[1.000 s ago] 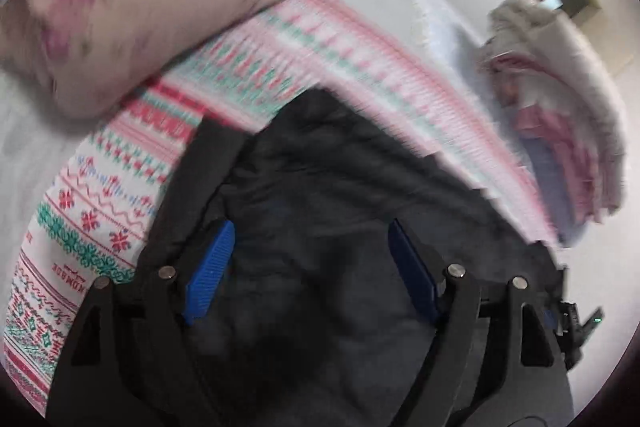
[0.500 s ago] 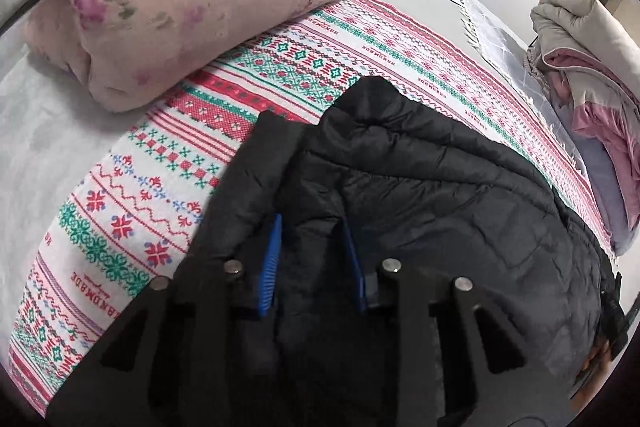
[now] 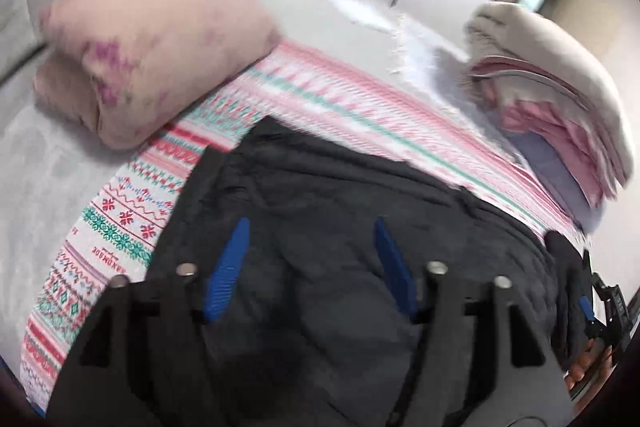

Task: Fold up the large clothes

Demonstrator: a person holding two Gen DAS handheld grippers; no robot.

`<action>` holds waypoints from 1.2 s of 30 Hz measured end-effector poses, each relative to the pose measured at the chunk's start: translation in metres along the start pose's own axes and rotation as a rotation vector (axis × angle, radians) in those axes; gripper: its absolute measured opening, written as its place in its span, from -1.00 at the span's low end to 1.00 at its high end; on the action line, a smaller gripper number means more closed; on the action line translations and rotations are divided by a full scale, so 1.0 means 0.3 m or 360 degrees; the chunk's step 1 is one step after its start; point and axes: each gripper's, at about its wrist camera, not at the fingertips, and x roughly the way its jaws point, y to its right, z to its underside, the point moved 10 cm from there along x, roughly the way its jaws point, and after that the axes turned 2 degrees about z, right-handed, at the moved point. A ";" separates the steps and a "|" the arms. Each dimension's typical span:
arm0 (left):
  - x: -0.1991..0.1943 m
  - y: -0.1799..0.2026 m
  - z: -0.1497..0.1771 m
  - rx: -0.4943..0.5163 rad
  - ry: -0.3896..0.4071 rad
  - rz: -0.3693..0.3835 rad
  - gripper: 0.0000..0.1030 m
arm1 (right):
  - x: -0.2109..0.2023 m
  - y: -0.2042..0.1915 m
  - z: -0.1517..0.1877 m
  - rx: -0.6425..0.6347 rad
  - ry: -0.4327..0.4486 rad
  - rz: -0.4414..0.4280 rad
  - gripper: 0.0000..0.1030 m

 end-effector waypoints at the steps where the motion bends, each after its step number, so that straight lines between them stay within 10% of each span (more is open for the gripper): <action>1: -0.032 0.048 0.028 0.0043 0.0028 0.0023 0.48 | -0.026 -0.037 0.066 -0.0080 -0.0065 -0.0036 0.52; 6: -0.001 0.227 0.201 0.0217 -0.0078 0.0123 0.55 | -0.074 -0.076 0.302 -0.0211 -0.0207 -0.0023 0.52; 10: 0.136 0.185 0.300 0.0254 -0.0166 -0.0024 0.54 | -0.036 -0.045 0.426 -0.0314 -0.0300 0.0083 0.52; 13: 0.180 0.103 0.303 0.0170 -0.0167 -0.0081 0.54 | -0.005 0.025 0.444 -0.0514 -0.0256 0.0381 0.52; 23: 0.219 0.120 0.326 0.0280 -0.0186 -0.0120 0.55 | 0.081 0.108 0.507 -0.0458 -0.0456 0.0471 0.67; 31: 0.085 0.336 0.337 0.0408 -0.0128 0.0171 0.56 | -0.055 0.053 0.400 -0.0276 -0.0215 0.0279 0.67; 36: 0.185 0.525 0.445 0.0641 -0.0299 0.0175 0.56 | -0.042 0.051 0.388 -0.0159 -0.0250 0.0200 0.67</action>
